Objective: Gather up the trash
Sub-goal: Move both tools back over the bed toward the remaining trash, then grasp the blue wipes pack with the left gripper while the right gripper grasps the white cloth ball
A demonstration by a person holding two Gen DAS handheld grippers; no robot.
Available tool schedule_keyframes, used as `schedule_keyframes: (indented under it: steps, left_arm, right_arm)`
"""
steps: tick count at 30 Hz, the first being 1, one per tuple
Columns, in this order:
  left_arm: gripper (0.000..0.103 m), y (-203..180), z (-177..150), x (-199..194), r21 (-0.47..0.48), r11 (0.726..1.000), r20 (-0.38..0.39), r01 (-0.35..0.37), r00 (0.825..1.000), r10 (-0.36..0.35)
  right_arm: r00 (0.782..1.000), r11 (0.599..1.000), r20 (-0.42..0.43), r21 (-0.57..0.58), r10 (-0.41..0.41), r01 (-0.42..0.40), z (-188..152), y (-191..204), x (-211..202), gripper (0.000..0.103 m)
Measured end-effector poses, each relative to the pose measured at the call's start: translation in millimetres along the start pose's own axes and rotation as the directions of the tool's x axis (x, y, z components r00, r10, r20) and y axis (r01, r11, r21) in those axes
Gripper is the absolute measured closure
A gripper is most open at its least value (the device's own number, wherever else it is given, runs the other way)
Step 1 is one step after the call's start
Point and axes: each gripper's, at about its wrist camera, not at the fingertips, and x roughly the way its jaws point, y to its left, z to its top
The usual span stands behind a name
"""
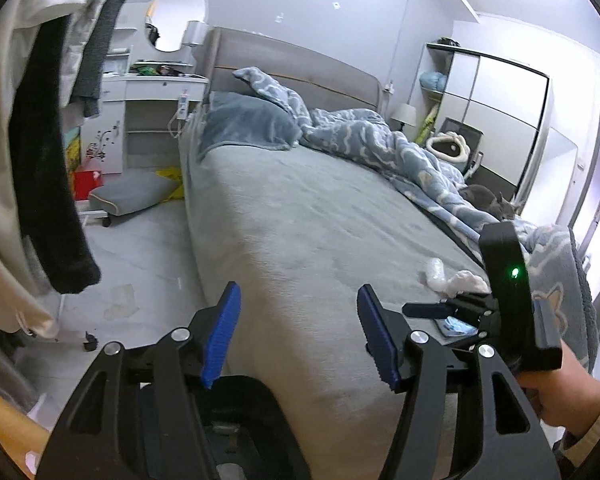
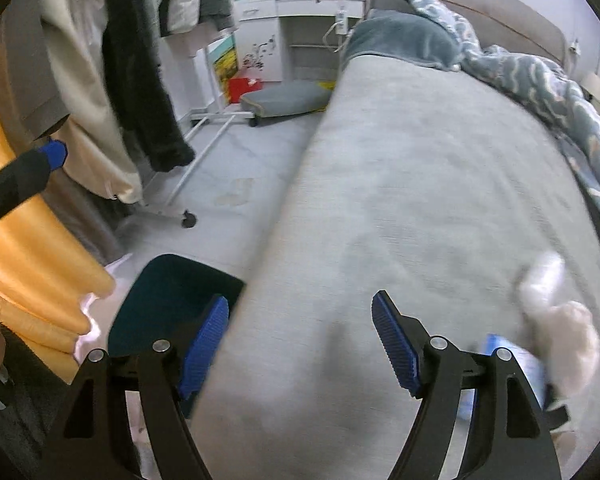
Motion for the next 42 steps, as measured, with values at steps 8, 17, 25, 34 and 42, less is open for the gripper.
schedule_keyframes:
  steps: [8, 17, 25, 34, 42]
  left_arm:
    - [0.033, -39, 1, 28, 0.018, 0.999, -0.031, 0.033, 0.999, -0.033]
    - [0.031, -77, -5, 60, 0.057, 0.996, -0.098, 0.073, 0.993, -0.068]
    - [0.027, -105, -14, 82, 0.087, 0.989, -0.152, 0.116, 0.983, -0.102]
    - [0.021, -132, -23, 104, 0.091, 0.976, -0.22, 0.195, 0.96, -0.172]
    - [0.019, -151, -29, 121, 0.084, 0.969, -0.264, 0.231, 0.943, -0.202]
  right_arm:
    - [0.994, 0.995, 0.027, 0.002, -0.104, 0.104, -11, -44, -22, 0.028]
    - [0.98, 0.982, 0.056, 0.021, -0.191, 0.19, -21, -86, -41, 0.024]
    - [0.981, 0.979, 0.052, 0.099, -0.186, 0.18, -31, -125, -45, 0.024]
    - [0.987, 0.975, 0.057, 0.177, -0.149, 0.137, -40, -156, -50, 0.024]
    - [0.989, 0.959, 0.053, 0.257, -0.138, 0.12, -52, -191, -53, 0.024]
